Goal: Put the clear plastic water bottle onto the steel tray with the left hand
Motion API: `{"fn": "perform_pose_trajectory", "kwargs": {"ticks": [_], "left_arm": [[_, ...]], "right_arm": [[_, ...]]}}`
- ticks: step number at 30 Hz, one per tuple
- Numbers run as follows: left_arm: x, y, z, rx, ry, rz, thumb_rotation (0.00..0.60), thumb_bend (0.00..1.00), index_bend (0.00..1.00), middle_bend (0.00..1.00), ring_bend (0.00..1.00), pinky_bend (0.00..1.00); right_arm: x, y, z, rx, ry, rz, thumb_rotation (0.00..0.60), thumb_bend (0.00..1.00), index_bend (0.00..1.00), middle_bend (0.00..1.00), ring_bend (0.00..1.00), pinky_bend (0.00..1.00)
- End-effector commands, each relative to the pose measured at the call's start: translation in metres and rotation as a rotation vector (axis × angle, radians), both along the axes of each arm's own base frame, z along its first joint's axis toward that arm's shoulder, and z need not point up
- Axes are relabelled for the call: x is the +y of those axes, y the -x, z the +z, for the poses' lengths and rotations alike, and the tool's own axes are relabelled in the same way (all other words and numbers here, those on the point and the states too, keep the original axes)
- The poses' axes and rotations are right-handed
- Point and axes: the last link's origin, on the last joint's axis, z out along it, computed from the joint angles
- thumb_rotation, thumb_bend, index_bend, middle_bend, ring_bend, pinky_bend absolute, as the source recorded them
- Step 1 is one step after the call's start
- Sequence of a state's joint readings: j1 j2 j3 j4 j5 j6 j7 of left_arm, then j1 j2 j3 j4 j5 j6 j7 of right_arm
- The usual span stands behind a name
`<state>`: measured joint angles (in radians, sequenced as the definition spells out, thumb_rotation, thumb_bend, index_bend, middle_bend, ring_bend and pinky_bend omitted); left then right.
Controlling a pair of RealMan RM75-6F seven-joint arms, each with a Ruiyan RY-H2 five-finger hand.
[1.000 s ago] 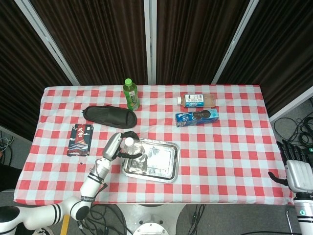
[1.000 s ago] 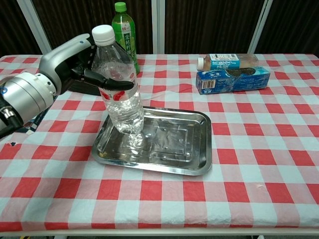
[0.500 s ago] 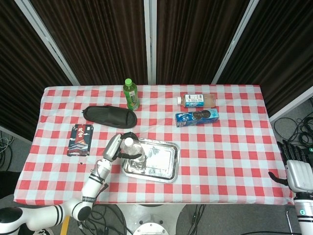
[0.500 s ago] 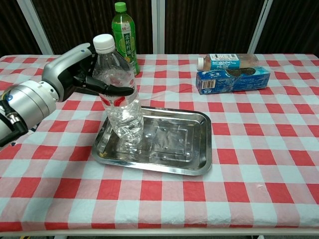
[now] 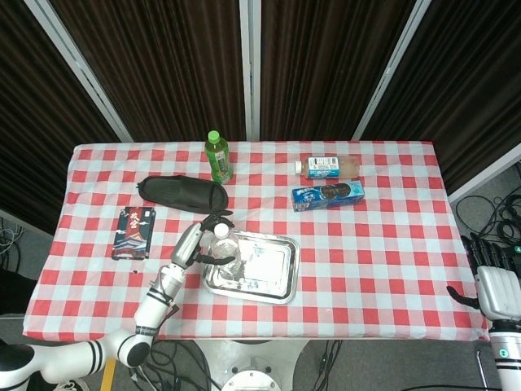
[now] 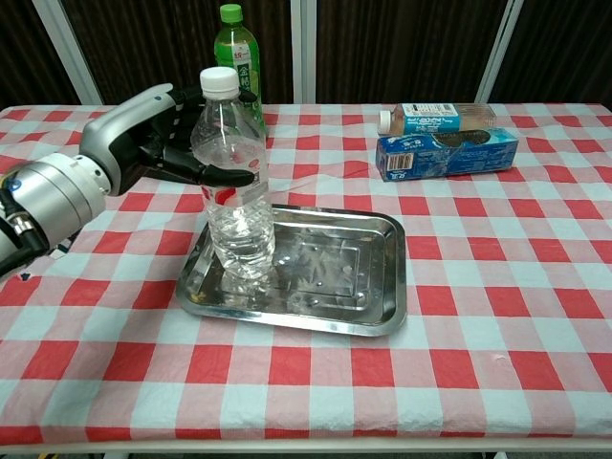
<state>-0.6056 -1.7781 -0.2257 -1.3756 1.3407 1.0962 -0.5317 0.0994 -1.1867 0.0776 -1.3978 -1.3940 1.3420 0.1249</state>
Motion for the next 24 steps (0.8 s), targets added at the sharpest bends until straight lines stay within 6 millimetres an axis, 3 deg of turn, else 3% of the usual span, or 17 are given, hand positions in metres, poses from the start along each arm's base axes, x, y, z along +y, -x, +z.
{"fn": "perform_pose_trajectory", "kwargs": {"ticks": [1, 4, 10, 20, 24], "left_arm": [[0.0, -0.002, 0.003, -0.012, -0.009, -0.005, 0.6, 0.06, 0.23, 0.39, 0.32, 0.37], [0.0, -0.008, 0.011, -0.032, -0.029, -0.019, 0.6, 0.04, 0.22, 0.36, 0.26, 0.31], [0.0, -0.025, 0.033, -0.082, -0.07, -0.049, 0.6, 0.03, 0.22, 0.35, 0.25, 0.31], [-0.002, -0.063, 0.096, -0.164, -0.151, -0.074, 0.6, 0.02, 0.21, 0.35, 0.25, 0.3], [0.004, -0.065, 0.12, -0.135, -0.22, -0.054, 0.6, 0.01, 0.21, 0.35, 0.25, 0.3]], "right_arm": [[0.0, 0.0, 0.0, -0.002, 0.0, 0.0, 0.6, 0.11, 0.0, 0.0, 0.0, 0.0], [0.0, -0.001, 0.001, -0.005, 0.001, 0.002, 0.6, 0.11, 0.0, 0.0, 0.0, 0.0], [0.0, -0.001, 0.002, -0.008, 0.004, 0.003, 0.6, 0.11, 0.0, 0.0, 0.0, 0.0], [0.002, -0.004, 0.003, -0.01, 0.008, 0.014, 0.6, 0.11, 0.0, 0.0, 0.0, 0.0], [0.002, -0.006, 0.001, -0.009, 0.004, 0.02, 0.6, 0.11, 0.0, 0.0, 0.0, 0.0]]}}
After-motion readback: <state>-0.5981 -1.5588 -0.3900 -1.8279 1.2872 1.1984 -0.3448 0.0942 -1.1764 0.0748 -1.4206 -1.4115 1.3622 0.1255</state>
